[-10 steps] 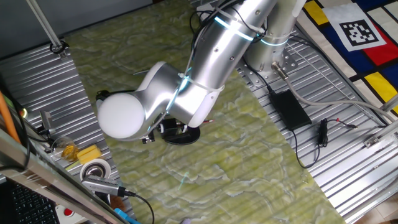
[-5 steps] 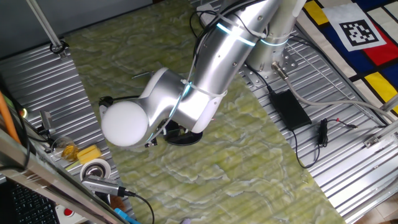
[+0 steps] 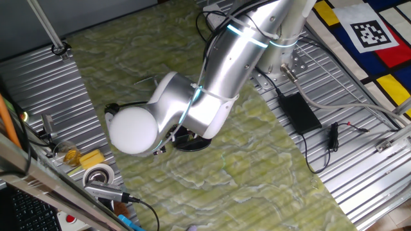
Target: Sharpen the pencil with a pencil sharpener
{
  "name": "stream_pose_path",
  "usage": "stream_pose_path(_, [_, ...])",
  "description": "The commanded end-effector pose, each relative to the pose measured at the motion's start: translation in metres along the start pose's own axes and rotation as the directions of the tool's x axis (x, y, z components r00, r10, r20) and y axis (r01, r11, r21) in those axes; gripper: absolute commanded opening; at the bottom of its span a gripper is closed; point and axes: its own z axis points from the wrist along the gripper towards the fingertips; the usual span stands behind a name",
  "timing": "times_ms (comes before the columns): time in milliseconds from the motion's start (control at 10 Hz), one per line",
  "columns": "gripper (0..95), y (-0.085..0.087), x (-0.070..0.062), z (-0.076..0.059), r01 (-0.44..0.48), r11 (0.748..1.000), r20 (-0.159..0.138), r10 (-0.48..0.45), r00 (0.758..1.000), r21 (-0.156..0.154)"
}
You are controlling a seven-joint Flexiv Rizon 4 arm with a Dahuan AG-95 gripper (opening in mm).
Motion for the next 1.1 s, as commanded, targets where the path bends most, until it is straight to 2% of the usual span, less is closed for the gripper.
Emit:
stream_pose_path(100, [0.0,0.004,0.002,-0.008,0.009,1.0,0.015,-0.009,1.0,-0.005])
stream_pose_path(200, [0.0,0.01,0.006,-0.007,0.022,1.0,0.03,-0.022,0.999,-0.007])
stream_pose_path(500, [0.0,0.019,0.013,-0.006,0.024,1.0,0.04,-0.023,0.999,-0.013])
stream_pose_path(800, [0.0,0.02,0.013,-0.006,0.027,0.999,0.046,-0.026,0.999,-0.021])
stream_pose_path(1100, [0.0,0.019,0.014,-0.005,0.031,0.997,0.049,-0.027,0.998,-0.077])
